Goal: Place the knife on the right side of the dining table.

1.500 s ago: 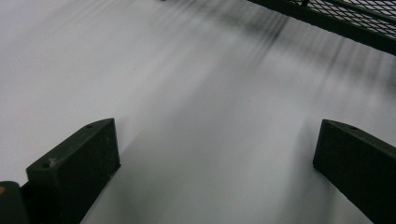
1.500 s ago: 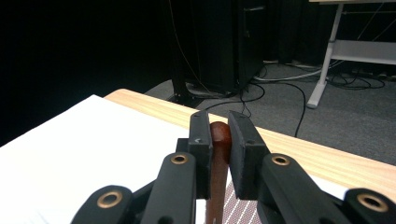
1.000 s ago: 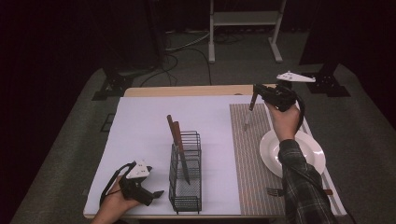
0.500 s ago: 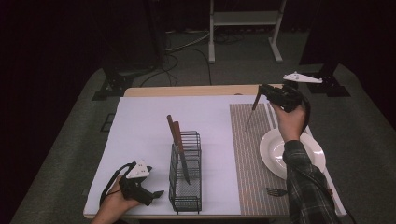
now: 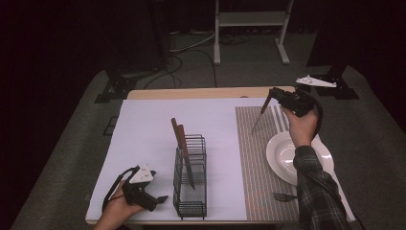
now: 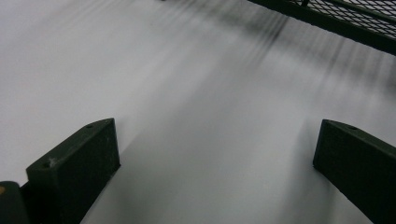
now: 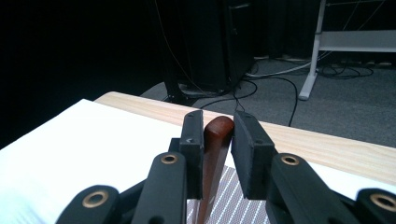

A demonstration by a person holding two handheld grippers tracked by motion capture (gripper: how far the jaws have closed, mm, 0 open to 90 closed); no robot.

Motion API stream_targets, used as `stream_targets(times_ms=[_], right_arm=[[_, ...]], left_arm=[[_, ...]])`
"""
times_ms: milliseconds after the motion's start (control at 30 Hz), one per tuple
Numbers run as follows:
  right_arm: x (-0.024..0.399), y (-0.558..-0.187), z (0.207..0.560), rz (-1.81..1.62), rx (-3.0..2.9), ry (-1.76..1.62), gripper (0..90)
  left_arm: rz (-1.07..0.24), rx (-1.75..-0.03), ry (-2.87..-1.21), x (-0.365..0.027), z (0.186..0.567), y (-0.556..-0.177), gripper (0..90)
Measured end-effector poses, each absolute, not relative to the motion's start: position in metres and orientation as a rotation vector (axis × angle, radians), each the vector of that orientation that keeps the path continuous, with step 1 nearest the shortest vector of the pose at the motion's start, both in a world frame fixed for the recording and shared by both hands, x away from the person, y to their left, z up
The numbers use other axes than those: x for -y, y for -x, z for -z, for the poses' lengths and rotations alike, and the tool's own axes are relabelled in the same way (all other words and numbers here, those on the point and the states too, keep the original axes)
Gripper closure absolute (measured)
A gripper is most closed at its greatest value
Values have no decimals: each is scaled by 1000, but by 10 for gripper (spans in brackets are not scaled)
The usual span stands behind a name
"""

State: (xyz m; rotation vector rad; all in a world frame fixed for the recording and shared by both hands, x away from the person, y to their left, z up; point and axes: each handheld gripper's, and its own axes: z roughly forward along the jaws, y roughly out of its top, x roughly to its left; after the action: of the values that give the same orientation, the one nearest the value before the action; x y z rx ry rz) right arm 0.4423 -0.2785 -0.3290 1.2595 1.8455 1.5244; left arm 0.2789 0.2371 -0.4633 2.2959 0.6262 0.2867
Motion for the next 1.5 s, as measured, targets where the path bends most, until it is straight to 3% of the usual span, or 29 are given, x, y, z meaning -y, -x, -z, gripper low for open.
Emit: stream_targets(times_ms=[967,1500], right_arm=[[322,-435,351,-1449,-1797,-1391,701],[336,-435,365,-1411,-1777,-1443,616]], left_arm=[[-286,-627,-2295,-237,463,-279,0],[-286,-627,-2296,-237,463,-279,0]])
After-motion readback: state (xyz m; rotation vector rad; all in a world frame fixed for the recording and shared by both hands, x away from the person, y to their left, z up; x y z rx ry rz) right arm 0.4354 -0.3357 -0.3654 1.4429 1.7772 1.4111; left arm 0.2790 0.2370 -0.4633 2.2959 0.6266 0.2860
